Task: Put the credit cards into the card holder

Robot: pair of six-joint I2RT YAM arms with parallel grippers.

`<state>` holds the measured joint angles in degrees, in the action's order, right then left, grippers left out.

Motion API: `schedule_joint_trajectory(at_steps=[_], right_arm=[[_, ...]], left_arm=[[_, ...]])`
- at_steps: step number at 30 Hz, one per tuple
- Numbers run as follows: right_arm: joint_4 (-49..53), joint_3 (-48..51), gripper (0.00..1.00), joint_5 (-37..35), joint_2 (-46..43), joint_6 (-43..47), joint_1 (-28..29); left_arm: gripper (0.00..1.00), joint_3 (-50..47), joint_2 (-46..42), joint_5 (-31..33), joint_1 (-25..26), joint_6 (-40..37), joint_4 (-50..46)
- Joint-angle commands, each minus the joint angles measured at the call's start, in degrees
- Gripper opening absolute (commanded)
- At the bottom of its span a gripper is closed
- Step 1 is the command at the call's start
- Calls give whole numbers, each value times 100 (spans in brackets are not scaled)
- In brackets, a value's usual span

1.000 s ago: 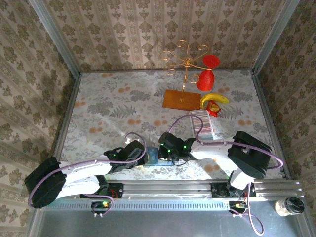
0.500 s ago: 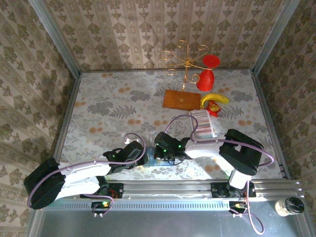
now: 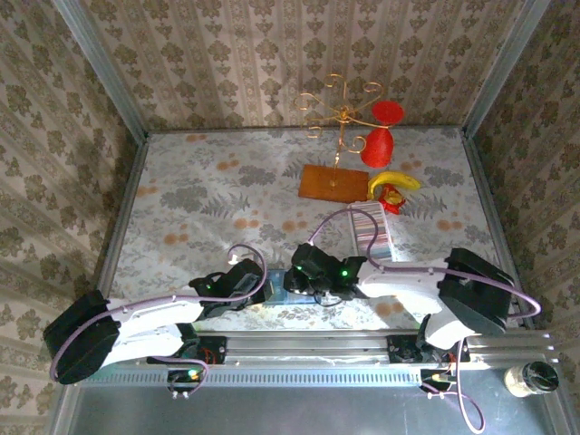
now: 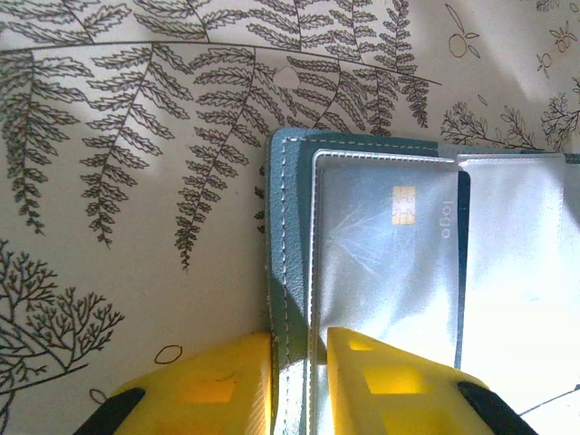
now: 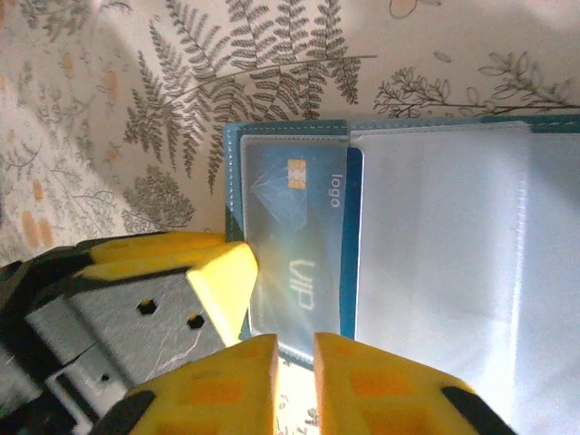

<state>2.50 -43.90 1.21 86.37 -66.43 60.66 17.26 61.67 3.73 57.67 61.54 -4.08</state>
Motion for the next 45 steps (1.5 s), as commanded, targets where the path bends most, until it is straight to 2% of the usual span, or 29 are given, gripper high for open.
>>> schedule_joint_trajectory(at_steps=[1, 8, 15, 25, 33, 45], right_arm=[[820, 232, 21, -463, -300, -131, 64], [848, 658, 32, -589, -545, -440, 183], [256, 665, 32, -446, -283, -480, 191], [289, 670, 34, -449, -37, -509, 192], [-130, 651, 34, -358, 50, -490, 222], [297, 584, 32, -552, -372, -405, 270]], left_arm=[[22, -164, 125, -199, 21, 51, 19], [21, -161, 187, -221, 26, 34, 47], [21, -153, 223, -229, 34, 42, 56], [21, -162, 218, -217, 59, 60, 47], [20, -161, 213, -206, 60, 85, 38], [19, -171, 188, -154, 128, 130, -3]])
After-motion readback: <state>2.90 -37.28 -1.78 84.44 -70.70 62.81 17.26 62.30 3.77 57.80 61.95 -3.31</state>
